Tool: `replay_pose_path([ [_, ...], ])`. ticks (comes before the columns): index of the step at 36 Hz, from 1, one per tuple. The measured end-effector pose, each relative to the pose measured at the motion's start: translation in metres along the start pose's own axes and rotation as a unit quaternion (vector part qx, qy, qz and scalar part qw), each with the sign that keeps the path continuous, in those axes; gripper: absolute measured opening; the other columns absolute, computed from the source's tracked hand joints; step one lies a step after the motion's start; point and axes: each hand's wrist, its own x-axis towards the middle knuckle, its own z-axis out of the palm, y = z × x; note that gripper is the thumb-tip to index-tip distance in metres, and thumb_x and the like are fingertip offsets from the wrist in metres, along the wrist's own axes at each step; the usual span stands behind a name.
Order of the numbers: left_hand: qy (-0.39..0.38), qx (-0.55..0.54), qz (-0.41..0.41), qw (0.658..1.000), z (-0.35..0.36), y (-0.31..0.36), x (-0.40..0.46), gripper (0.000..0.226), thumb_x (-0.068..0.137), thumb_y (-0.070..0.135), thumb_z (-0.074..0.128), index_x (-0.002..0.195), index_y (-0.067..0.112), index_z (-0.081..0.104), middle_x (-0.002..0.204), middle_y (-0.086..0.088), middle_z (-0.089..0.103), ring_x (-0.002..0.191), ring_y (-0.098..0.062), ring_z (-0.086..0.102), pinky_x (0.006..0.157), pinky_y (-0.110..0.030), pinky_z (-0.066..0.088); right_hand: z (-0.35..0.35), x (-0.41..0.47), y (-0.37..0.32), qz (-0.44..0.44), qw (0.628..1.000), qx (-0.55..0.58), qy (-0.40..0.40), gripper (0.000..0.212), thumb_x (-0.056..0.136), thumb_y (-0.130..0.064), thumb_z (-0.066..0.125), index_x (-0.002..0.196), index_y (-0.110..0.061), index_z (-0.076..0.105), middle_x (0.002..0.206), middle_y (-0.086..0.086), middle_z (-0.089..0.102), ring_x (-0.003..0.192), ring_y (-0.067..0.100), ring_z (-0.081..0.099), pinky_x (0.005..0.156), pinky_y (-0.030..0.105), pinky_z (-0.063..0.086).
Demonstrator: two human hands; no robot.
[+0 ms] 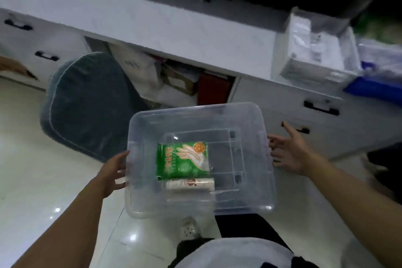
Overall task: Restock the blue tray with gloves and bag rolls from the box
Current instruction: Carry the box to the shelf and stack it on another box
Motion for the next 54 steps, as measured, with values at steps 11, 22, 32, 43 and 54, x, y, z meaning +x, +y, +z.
replay_pose_path([
  [11, -0.193, 0.258, 0.024, 0.947, 0.225, 0.064, -0.041, 0.043, 0.082, 0.059, 0.064, 0.108, 0.026, 0.071, 0.106, -0.011, 0.07, 0.099, -0.032, 0.064, 0.081, -0.046, 0.054, -0.192, -0.153, 0.125, -0.021, 0.967, 0.176, 0.184, 0.058, 0.084, -0.061, 0.057, 0.115, -0.014, 0.069, 0.115, 0.016, 0.066, 0.099, 0.037, 0.063, 0.079, 0.049, 0.055],
  [22, -0.237, 0.413, 0.056, 0.878, 0.493, 0.045, -0.137, 0.044, 0.086, 0.06, 0.059, 0.108, 0.022, 0.064, 0.1, -0.016, 0.061, 0.083, -0.031, 0.06, 0.064, -0.036, 0.05, -0.322, -0.282, 0.267, -0.04, 0.876, 0.396, 0.274, 0.056, 0.085, -0.06, 0.057, 0.12, -0.016, 0.065, 0.12, 0.014, 0.061, 0.11, 0.039, 0.058, 0.087, 0.054, 0.051],
  [32, -0.239, 0.565, 0.169, 0.772, 0.699, 0.006, -0.221, 0.049, 0.089, 0.059, 0.054, 0.111, 0.016, 0.058, 0.107, -0.013, 0.056, 0.089, -0.027, 0.055, 0.078, -0.031, 0.044, -0.381, -0.322, 0.331, -0.014, 0.792, 0.52, 0.319, 0.045, 0.087, -0.05, 0.056, 0.115, -0.016, 0.063, 0.107, 0.012, 0.057, 0.092, 0.034, 0.055, 0.094, 0.057, 0.045],
  [43, -0.311, 0.694, 0.212, 0.614, 0.937, 0.026, -0.255, 0.076, 0.085, 0.074, 0.046, 0.139, 0.02, 0.047, 0.128, -0.015, 0.051, 0.11, -0.035, 0.054, 0.104, -0.05, 0.043, -0.45, -0.297, 0.285, 0.012, 0.721, 0.609, 0.332, 0.048, 0.076, -0.056, 0.064, 0.099, -0.014, 0.06, 0.092, 0.013, 0.056, 0.082, 0.034, 0.057, 0.076, 0.05, 0.051],
  [54, -0.364, 0.706, 0.232, 0.561, 1.177, 0.095, -0.273, 0.059, 0.094, 0.061, 0.044, 0.136, 0.019, 0.05, 0.13, -0.019, 0.055, 0.117, -0.037, 0.055, 0.103, -0.046, 0.045, -0.549, -0.245, 0.147, -0.014, 0.654, 0.656, 0.378, 0.048, 0.081, -0.055, 0.064, 0.106, -0.013, 0.059, 0.097, 0.015, 0.057, 0.086, 0.036, 0.058, 0.077, 0.05, 0.051],
])
